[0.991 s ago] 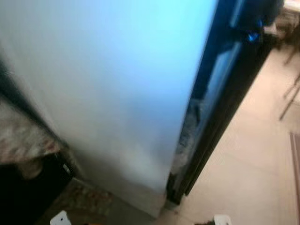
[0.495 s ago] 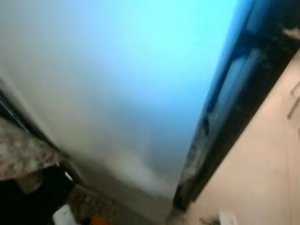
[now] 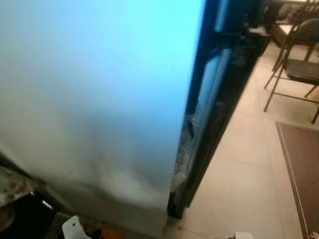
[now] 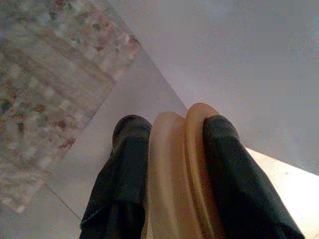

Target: Restocking fridge

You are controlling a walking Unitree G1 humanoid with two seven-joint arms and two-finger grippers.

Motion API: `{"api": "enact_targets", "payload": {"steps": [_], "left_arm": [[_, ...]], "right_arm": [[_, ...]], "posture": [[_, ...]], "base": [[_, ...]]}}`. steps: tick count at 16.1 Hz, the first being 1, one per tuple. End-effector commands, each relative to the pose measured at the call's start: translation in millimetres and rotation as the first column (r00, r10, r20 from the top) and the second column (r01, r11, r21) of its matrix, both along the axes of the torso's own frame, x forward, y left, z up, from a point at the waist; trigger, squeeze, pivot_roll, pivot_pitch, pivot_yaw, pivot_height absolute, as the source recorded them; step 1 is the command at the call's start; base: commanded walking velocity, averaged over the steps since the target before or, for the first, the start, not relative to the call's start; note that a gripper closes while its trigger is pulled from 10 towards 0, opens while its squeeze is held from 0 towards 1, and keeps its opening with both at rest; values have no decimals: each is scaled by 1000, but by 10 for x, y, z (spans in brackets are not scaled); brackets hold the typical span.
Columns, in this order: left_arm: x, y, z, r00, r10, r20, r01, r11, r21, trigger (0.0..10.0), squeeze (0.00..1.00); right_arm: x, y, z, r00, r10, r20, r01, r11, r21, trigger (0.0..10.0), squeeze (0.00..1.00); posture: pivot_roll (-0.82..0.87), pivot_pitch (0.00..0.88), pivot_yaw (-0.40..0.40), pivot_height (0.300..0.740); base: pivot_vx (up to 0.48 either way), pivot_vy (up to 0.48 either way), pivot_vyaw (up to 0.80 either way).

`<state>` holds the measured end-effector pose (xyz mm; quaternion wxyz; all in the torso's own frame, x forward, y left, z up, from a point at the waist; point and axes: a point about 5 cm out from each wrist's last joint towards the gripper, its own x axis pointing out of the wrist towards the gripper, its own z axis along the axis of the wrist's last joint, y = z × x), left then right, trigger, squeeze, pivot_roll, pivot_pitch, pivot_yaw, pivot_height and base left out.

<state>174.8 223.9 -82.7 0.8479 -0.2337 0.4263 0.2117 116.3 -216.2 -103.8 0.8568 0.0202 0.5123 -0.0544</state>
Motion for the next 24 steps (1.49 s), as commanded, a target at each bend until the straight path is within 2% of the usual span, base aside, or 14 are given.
{"api": "enact_targets", "payload": {"steps": [1, 3, 8, 16, 18, 20, 22, 24], "left_arm": [[-121, -6, -58, 999, -2, -51, 2, 1000, -7, 10000, 0], [-120, -3, -57, 998, -21, -57, 22, 1000, 3, 10000, 0], [-126, -1, -60, 997, -25, -67, 26, 1000, 10, 10000, 0], [-116, 13, -53, 997, -27, -70, 28, 999, 21, 10000, 0], [-116, 15, -52, 997, -30, -71, 32, 999, 22, 10000, 0], [-120, 27, -52, 997, -36, -75, 38, 999, 30, 10000, 0], [-114, 27, -49, 995, -58, -79, 61, 997, 39, 10000, 0], [-111, 13, -51, 995, -62, -79, 65, 997, 38, 10000, 0]], "right_arm": [[25, 20, 5, 1000, -12, 12, 12, 1000, 11, 10000, 0], [27, 18, 7, 999, -35, 25, 35, 999, 15, 10000, 0], [24, 14, 7, 999, -40, 24, 40, 999, 12, 10000, 0], [57, 22, 21, 997, -53, 55, 52, 999, 6, 10000, 0], [75, 17, 34, 994, -71, 86, 72, 997, -2, 10000, 0], [130, -1, 87, 976, -103, 189, 111, 993, -30, 10000, 0], [164, -11, 113, 974, -62, 219, 78, 995, -63, 10000, 0], [190, -9, 133, 966, -59, 251, 70, 997, -34, 10000, 0]], "posture": [[-74, 0, 16, 740], [-74, 0, 16, 740], [-75, 0, 17, 740], [-103, 0, 28, 740], [-107, 0, 31, 740], [-130, 0, 39, 740], [-141, 0, 40, 740], [-122, 0, 30, 740]], "base": [[0, 0, 0], [0, 0, 0], [0, -373, 0], [0, 0, 0], [0, 0, 0], [0, 0, 0], [0, 0, 0], [0, 0, 0]]}}
